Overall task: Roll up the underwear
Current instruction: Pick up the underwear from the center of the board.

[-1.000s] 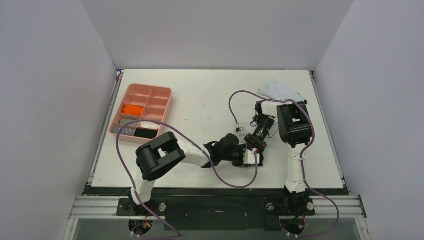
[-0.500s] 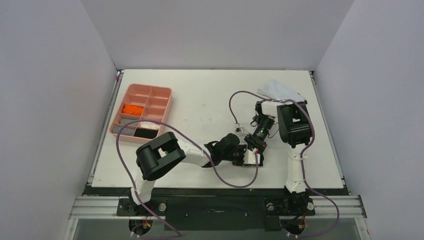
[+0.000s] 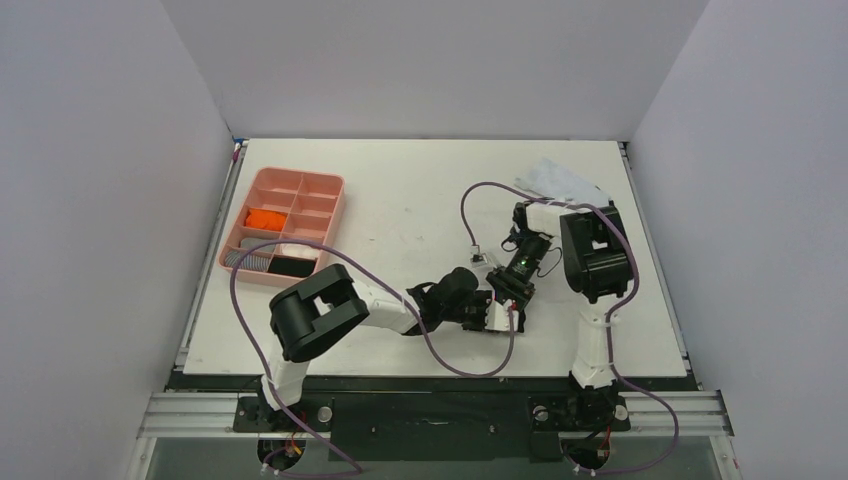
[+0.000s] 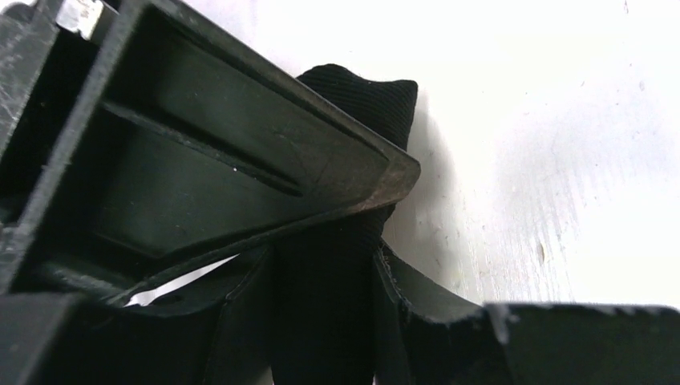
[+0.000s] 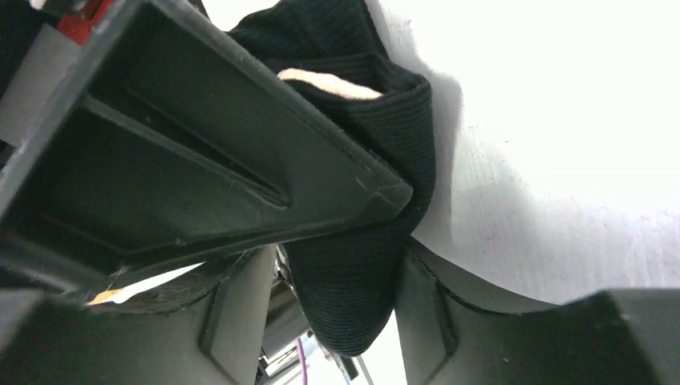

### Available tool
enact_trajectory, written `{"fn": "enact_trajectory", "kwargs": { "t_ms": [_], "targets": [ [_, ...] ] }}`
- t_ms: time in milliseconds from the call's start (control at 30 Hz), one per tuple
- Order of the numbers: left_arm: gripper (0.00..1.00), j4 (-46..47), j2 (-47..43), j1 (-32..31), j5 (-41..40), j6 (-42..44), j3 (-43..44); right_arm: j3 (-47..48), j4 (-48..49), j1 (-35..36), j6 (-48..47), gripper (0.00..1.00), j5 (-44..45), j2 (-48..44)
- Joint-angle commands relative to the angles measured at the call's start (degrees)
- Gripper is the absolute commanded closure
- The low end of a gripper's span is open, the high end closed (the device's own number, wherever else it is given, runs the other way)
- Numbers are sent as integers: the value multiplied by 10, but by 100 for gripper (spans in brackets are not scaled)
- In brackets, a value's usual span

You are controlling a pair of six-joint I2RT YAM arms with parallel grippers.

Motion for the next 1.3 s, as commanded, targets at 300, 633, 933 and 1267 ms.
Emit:
{"fn": "enact_trajectory", "kwargs": {
  "t_ms": [300, 633, 933, 1267],
  "targets": [
    [100, -130, -40, 35, -19, 11, -43, 0, 174, -26, 147, 40, 89, -161],
    [100, -145, -99, 80, 8, -12, -45, 8, 218, -51, 223, 38, 124, -266],
    [100, -180, -169, 152, 49, 0, -41, -22, 262, -58, 268, 37, 140, -344],
    [100, -332, -292, 275, 140, 101, -26, -55, 297, -32, 271, 36, 164, -377]
  ]
}}
